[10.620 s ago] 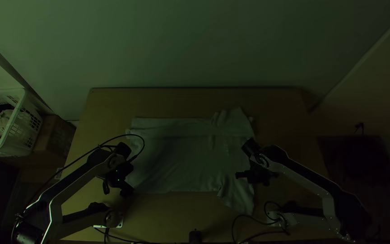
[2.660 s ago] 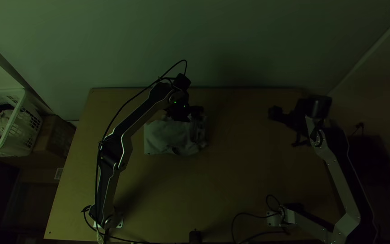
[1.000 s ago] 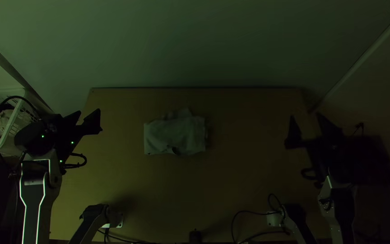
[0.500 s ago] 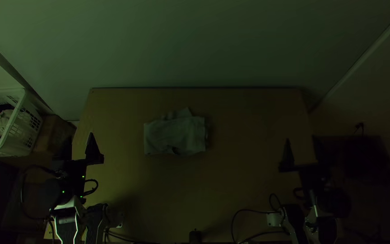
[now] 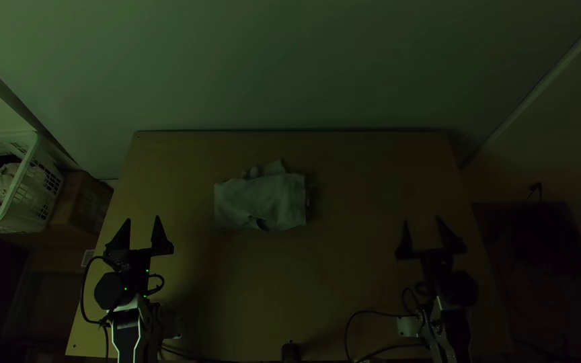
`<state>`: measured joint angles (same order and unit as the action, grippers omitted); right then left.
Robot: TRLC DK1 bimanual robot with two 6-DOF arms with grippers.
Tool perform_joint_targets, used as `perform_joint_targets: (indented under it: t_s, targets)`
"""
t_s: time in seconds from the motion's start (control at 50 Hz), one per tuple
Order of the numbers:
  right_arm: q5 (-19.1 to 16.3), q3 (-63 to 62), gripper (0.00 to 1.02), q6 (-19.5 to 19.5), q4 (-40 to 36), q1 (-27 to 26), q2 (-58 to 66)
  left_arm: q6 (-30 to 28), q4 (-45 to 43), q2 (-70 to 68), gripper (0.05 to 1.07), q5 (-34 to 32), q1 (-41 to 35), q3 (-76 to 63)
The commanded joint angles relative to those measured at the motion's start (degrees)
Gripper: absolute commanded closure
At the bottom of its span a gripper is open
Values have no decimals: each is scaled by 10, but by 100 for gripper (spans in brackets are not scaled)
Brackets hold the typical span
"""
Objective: Fold the t-shirt
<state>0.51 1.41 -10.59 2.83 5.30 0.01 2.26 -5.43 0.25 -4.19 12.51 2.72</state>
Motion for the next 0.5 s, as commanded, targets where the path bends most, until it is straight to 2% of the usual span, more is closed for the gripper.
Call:
perform_joint_targets:
  t_s: [0.0,0.04,0.08,0.14,0.2,0.48]
  targets:
    - [10,-13,4,1,-4,-10,3,-27,2,-4,10,2,3,-29]
    - [10,-13,4,9,-4,-13,0,-25,34,-4,10,1,2,-29]
    - [10,-13,4,0,-3,-14,-2,-22,56,-3,10,5,-4,-25]
    - [11,-13,4,-4,-5,-14,-1,-22,55,-3,10,7,-4,-25]
    - [8,-9,4,-2,-40,-14,-1,-22,55,-3,10,7,-4,-25]
    - [8,-9,4,-1,-39,-10,-2,-22,55,-3,10,8,-4,-25]
